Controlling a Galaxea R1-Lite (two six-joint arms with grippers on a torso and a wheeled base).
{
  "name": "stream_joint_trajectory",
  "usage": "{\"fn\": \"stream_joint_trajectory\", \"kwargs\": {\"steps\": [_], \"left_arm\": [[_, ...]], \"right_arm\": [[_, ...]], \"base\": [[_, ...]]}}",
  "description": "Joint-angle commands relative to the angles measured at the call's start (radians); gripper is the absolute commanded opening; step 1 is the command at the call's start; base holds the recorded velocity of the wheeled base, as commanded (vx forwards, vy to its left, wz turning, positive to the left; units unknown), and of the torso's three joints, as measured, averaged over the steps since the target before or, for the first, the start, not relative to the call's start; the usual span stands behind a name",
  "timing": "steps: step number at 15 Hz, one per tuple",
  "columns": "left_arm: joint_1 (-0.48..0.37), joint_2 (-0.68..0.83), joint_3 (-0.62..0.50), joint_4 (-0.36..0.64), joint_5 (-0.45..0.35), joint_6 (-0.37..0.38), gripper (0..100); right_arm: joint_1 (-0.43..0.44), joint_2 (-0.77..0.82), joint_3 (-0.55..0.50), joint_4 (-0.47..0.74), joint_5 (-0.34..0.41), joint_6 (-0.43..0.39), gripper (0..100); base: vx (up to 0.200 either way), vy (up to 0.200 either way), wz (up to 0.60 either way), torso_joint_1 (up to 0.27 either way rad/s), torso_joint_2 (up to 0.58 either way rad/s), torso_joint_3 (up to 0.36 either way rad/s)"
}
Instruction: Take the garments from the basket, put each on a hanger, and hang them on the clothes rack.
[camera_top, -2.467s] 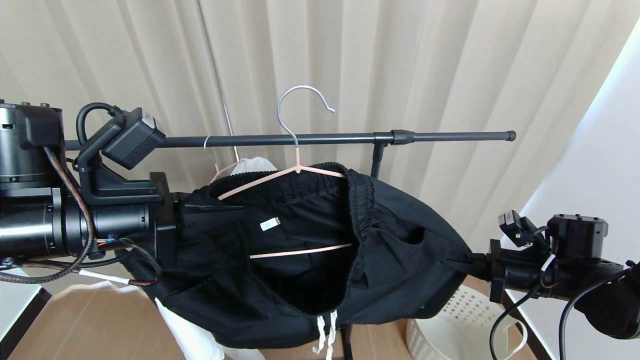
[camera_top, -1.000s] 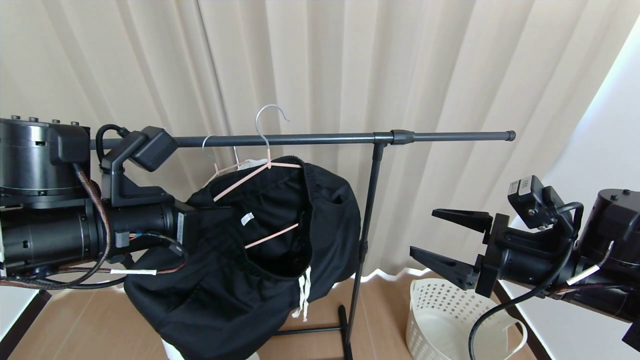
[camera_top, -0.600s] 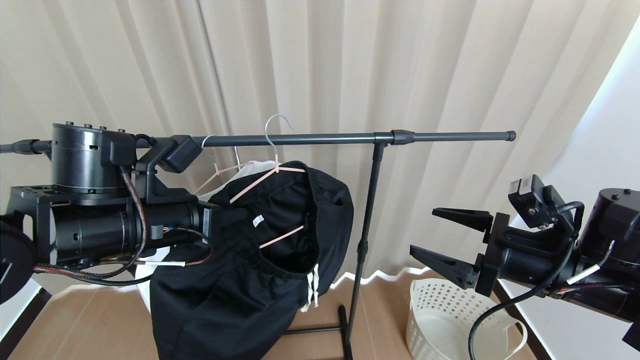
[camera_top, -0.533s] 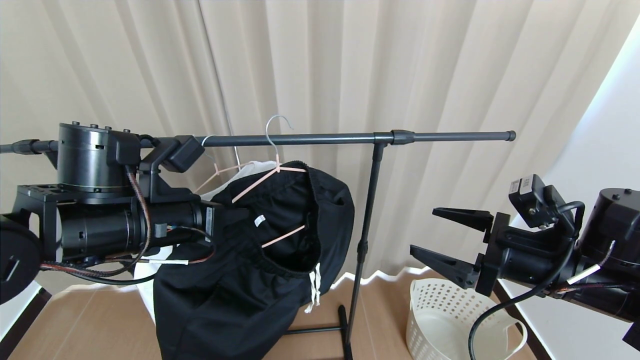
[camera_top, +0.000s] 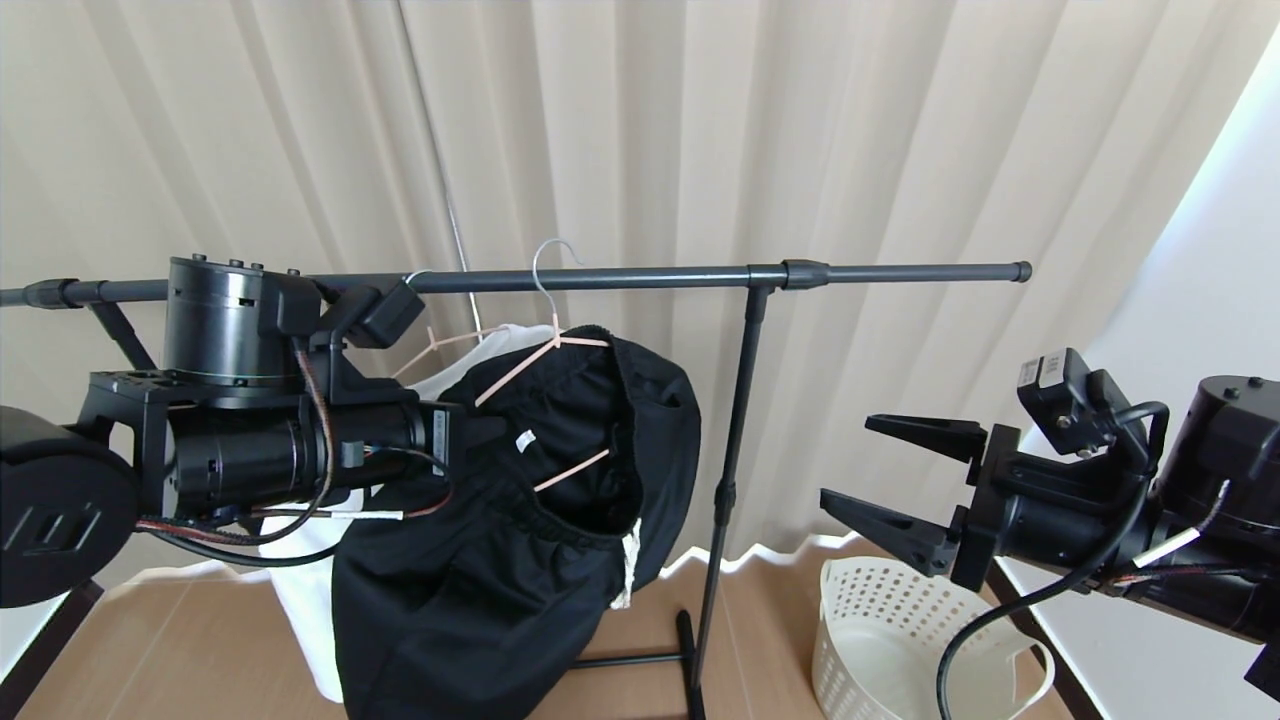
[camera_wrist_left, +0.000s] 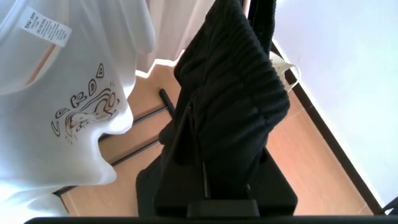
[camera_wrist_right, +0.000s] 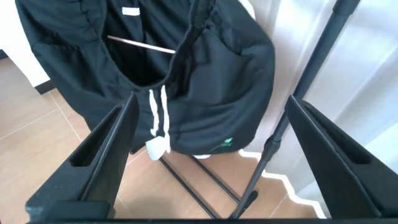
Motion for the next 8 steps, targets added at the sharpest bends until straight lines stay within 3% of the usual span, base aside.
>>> {"fn": "stream_joint_trajectory", "kwargs": {"steps": [1, 5, 6, 8], "left_arm": [[0.001, 0.022, -0.011, -0.009, 0.004, -0.001, 0], [-0.01, 0.079, -0.043, -0.028, 0.059, -0.037, 0], [-0.015, 0.103, -0.04, -0.077, 0.127, -0.037, 0], [-0.032, 0.117, -0.045, -0.089, 0.148, -0.038, 0]], "right_arm": [[0.0, 0.001, 0.0, 0.0, 0.001, 0.0, 100], [-0.001, 0.001, 0.0, 0.0, 0.001, 0.0, 100], [-0.001, -0.002, 0.0, 0.0, -0.001, 0.0, 100], [-0.003, -0.009, 0.0, 0.0, -0.004, 0.0, 100]], "base": [[0.0, 0.0, 0.0, 0.0, 0.0, 0.0], [0.0, 0.0, 0.0, 0.0, 0.0, 0.0], [0.0, 0.0, 0.0, 0.0, 0.0, 0.0], [0.0, 0.0, 0.0, 0.0, 0.0, 0.0]]}}
